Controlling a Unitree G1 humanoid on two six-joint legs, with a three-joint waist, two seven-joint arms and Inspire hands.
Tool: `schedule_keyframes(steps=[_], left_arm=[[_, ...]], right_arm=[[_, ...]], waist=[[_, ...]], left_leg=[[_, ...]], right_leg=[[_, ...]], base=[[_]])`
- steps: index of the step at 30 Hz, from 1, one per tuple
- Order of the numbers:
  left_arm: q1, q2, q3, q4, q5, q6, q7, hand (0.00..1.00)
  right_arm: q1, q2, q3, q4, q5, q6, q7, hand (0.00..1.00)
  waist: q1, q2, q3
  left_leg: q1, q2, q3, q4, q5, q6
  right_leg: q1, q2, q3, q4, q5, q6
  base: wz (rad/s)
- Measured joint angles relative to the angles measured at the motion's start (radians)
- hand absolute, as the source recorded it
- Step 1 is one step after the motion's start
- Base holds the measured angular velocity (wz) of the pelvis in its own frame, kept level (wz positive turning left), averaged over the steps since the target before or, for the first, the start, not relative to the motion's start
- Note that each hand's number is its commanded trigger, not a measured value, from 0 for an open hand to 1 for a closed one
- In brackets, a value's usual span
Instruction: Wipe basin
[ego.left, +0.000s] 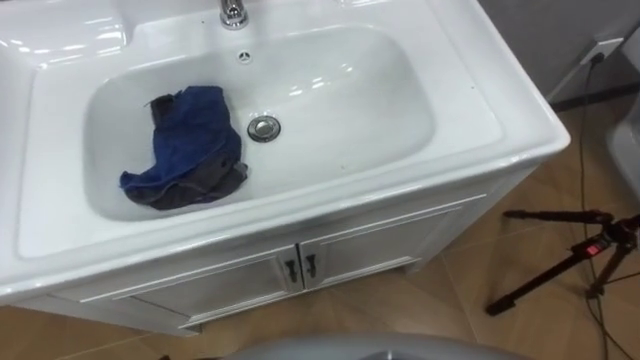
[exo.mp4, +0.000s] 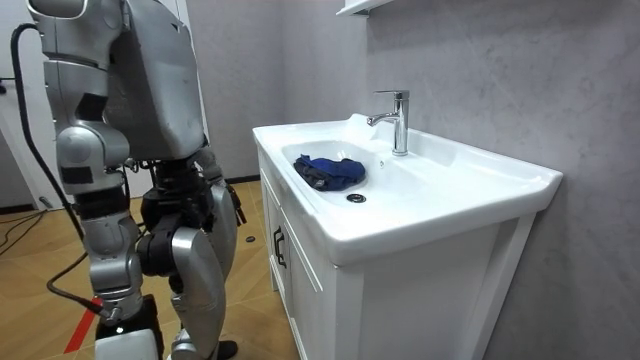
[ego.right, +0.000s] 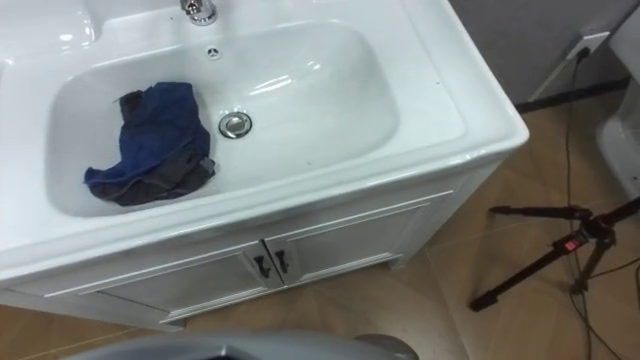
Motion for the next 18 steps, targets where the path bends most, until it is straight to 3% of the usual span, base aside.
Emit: schedule_keyframes(steps=[18], left_arm=[[0.000, 0.004, 0.000, 0.002, 0.075, 0.021, -0.026, 0.00]], right_arm=[[0.003, 0.003, 0.001, 0.001, -0.001, 0.022, 0.013, 0.00]], waist=[[0.002, 0.003, -0.0019]], left_leg=[[0.007, 0.004, 0.001, -0.012, -0.002, 0.001]], right_leg=[[-0.005, 0.004, 0.001, 0.019, 0.004, -0.002]], base=[[0.00]])
